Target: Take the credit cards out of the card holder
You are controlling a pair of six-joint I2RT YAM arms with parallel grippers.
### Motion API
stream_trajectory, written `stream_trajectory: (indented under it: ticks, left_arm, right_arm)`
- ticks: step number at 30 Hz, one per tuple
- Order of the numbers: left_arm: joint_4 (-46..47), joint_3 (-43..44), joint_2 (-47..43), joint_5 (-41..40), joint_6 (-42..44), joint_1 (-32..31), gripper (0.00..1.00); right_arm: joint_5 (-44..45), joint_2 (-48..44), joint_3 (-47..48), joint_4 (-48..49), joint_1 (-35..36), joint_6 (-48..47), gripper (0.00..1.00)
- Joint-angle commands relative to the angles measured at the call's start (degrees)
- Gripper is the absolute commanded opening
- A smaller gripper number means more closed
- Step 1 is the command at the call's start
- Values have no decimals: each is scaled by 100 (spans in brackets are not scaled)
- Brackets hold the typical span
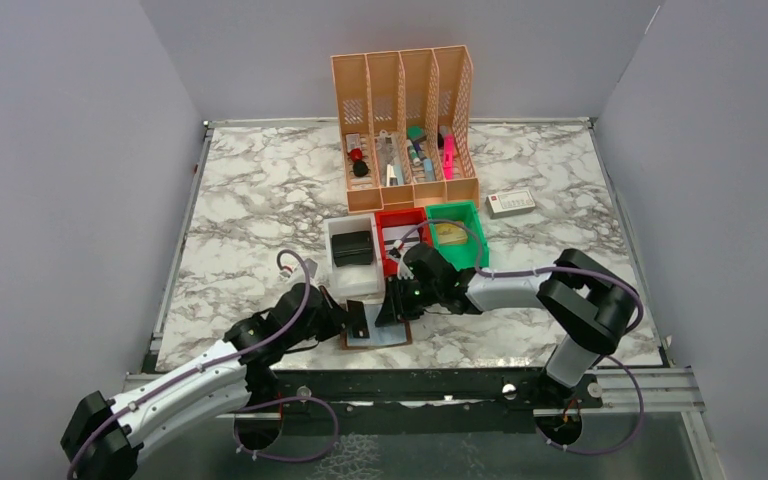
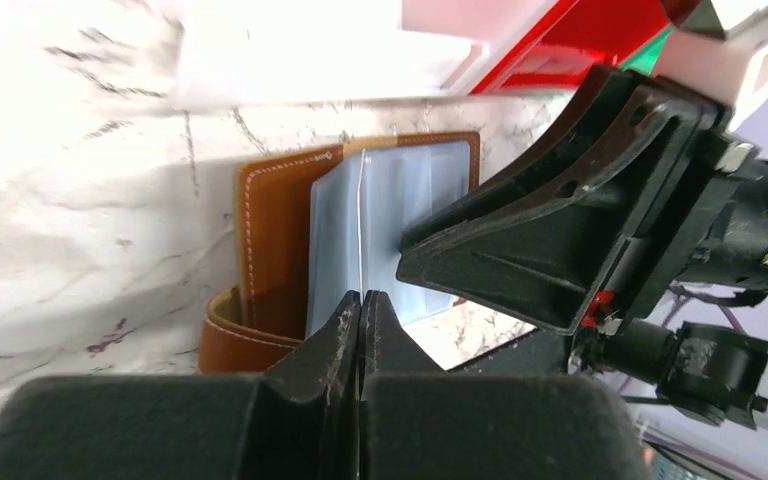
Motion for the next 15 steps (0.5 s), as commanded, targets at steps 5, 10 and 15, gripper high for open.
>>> stream_trajectory:
  ticks: [5,10,15]
  left_arm:
    - [-1430,803,-235,-926,571,9,0]
    - [-1503,1106,-81,-981,852,11,0]
    - [-1608,1538,204,-1168,1290,13,0]
  right_arm:
    - [524,-259,-65,-647,-13,-390,28]
    - [560,-1114,-136,-483,-13,-491,34]
    - [1062,-1867,-46,-724,-13,-661,49]
